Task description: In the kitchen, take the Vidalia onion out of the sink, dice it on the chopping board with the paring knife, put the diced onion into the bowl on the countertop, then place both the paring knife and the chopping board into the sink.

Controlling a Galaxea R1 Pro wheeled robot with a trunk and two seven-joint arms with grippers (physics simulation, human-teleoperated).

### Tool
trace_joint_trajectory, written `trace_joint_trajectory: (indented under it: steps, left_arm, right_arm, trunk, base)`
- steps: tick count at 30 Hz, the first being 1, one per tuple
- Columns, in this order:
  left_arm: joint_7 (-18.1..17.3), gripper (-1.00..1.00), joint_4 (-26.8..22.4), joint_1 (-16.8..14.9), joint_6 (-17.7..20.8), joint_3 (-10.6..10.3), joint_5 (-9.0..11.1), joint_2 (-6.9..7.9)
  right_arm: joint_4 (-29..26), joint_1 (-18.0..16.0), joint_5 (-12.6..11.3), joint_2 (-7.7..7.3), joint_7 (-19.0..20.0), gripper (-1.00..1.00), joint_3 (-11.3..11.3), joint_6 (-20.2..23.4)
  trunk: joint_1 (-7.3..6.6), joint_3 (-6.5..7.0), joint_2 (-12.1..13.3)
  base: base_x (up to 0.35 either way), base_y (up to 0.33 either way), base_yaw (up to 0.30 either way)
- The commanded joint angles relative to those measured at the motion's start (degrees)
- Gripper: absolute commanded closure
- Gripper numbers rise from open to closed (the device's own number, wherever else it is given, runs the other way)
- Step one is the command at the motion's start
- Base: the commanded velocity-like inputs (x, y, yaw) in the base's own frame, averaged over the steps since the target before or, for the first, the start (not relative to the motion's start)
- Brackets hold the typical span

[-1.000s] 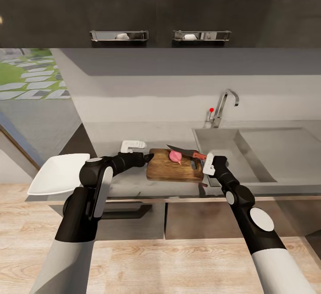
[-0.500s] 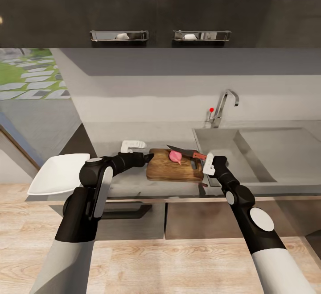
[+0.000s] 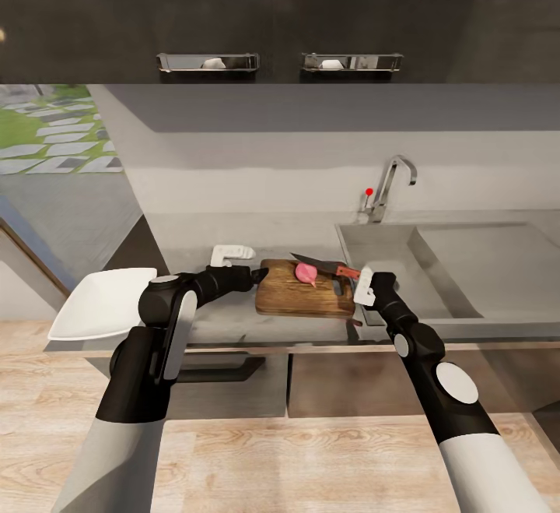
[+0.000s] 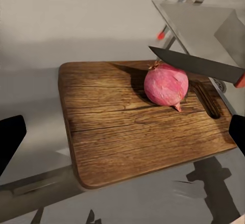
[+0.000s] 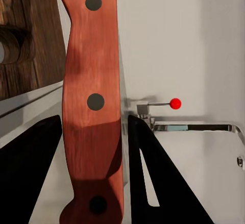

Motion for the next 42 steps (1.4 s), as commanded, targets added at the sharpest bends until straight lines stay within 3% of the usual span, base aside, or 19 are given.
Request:
trace_joint_trajectory:
  steps: [1,14,42]
  left_arm:
    - [0.0,-1.00,0.0,-0.1,0.3,0.0,0.2,-0.02]
    - [0.0,-1.00,0.0,-0.1,0.3,0.0,0.2,-0.02]
    - [0.0,-1.00,0.0,0.0,0.3,0.0,0.2,-0.02]
  right_arm:
    - [-0.1,-0.1,0.5,-0.03,0.2,1.00,0.0,-0.1]
    - [-0.1,0.0,0.5,-0.03,0.2,1.00,0.0,-0.1]
    - [-0.1,-0.1,0.5,-0.03,0.1,1.00,0.0,-0.1]
  trunk:
    - [0.03,-0.11,-0.1]
    - [0.03,-0.48,-0.1]
    - [0.03,-0.52,-0.1]
  base:
    - [0.000,0.000,0.016]
    - [0.000,0.000,0.100]
    - [0.000,0.000,0.004]
